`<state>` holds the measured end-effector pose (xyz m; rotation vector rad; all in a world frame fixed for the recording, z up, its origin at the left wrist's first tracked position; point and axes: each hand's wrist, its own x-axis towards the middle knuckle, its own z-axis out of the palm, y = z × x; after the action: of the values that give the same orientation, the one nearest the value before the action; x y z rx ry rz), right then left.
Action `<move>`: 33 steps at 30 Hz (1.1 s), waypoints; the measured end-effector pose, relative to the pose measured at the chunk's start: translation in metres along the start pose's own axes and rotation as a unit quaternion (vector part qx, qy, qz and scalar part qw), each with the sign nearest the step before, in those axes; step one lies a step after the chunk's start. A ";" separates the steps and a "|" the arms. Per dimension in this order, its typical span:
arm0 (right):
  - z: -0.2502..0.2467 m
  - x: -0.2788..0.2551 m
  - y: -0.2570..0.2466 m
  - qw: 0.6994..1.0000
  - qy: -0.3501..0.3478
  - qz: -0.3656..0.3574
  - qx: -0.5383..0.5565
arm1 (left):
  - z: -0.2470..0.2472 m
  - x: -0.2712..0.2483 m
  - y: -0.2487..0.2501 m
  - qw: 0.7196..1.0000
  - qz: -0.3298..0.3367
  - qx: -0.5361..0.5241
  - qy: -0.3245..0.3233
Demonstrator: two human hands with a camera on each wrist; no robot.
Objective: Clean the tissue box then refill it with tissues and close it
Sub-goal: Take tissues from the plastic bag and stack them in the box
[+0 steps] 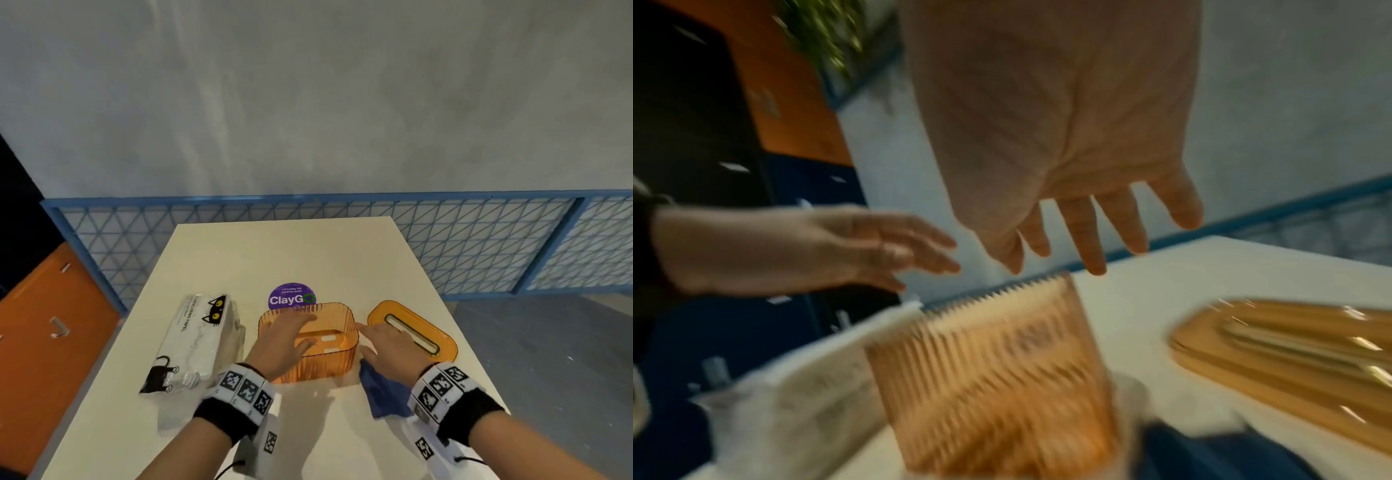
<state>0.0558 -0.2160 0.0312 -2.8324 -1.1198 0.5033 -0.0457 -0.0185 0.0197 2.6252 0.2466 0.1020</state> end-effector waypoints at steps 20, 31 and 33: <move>0.029 0.095 -0.215 0.976 0.022 -0.139 -0.165 | -0.031 -0.147 -0.156 0.958 -0.263 -0.053 0.101; 0.041 0.116 -0.211 0.962 0.038 -0.122 -0.240 | -0.041 -0.130 -0.158 0.678 -0.377 -0.535 0.335; 0.042 0.115 -0.211 0.962 0.040 -0.122 -0.242 | -0.040 -0.128 -0.166 0.609 -0.412 -0.584 0.345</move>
<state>-0.0178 0.0140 -0.0050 -2.9879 -1.7536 0.0999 -0.2014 0.1186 -0.0294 0.8720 1.1495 0.6814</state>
